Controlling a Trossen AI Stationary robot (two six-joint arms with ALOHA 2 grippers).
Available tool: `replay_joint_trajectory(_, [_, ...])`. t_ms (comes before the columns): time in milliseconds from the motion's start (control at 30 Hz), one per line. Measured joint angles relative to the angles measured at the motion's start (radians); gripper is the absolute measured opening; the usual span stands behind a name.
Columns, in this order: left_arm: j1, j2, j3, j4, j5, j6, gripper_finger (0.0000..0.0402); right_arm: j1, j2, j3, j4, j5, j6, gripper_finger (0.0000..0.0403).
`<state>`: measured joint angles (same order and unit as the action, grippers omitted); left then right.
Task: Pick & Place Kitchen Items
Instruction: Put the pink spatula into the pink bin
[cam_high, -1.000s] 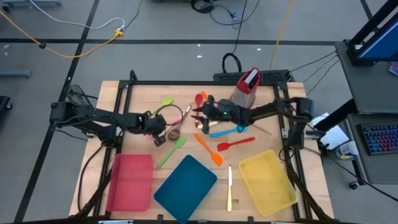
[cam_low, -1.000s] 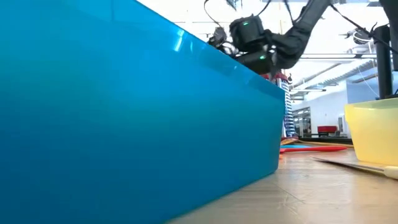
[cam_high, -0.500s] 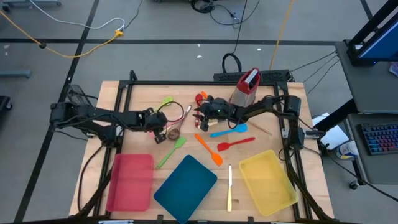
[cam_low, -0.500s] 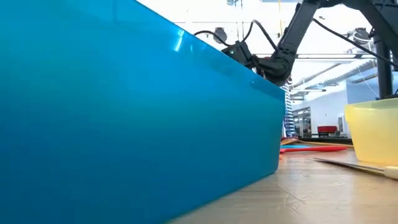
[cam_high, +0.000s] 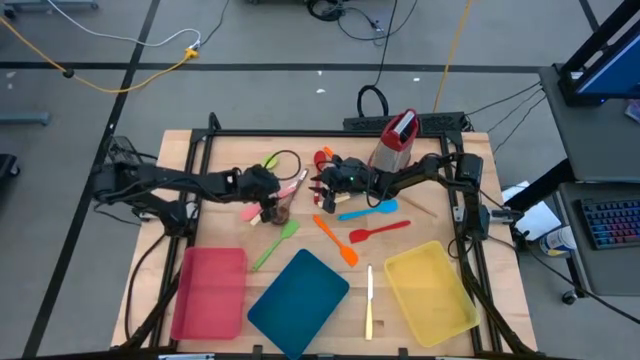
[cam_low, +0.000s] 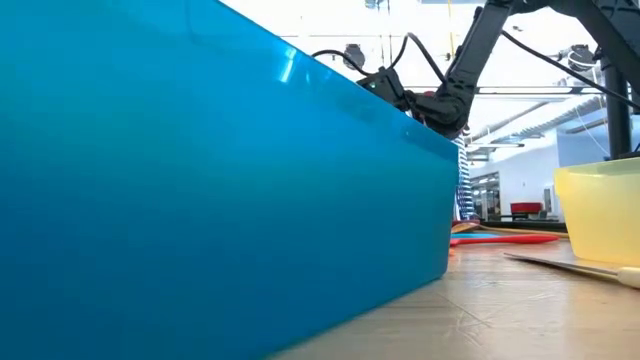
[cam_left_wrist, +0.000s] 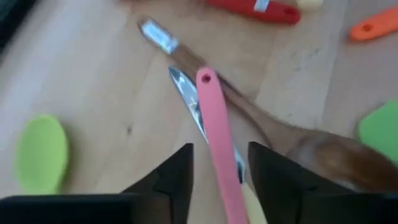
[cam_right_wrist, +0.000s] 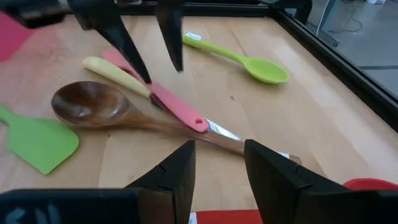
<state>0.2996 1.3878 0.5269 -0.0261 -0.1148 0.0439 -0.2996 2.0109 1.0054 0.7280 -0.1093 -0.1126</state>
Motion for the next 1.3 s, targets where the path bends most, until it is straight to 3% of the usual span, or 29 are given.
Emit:
replay_joint_trajectory(200, [0.042, 0.15, 0.0, 0.145, 0.023, 0.036, 0.0192, 0.0, 0.0, 0.0, 0.005, 0.002, -0.004, 0.013])
replay_joint_trajectory(400, [0.059, 0.203, 0.003, 0.213, 0.033, 0.024, 0.0152, 0.0, 0.0, 0.0, 0.004, 0.002, -0.004, 0.013])
replay_joint_trajectory(700, [0.061, 0.188, 0.001, 0.216, 0.058, 0.026, 0.0055, 0.0, 0.0, 0.0, 0.004, 0.003, -0.004, 0.013])
replay_joint_trajectory(1000, [0.061, 0.162, 0.001, 0.236, 0.055, 0.025, 0.0066, 0.0, 0.0, 0.0, 0.001, 0.003, -0.004, 0.013])
replay_joint_trajectory(1300, [0.046, 0.028, 0.002, 0.201, 0.028, 0.026, 0.0063, 0.0, 0.0, 0.0, 0.0, 0.003, 0.022, 0.013])
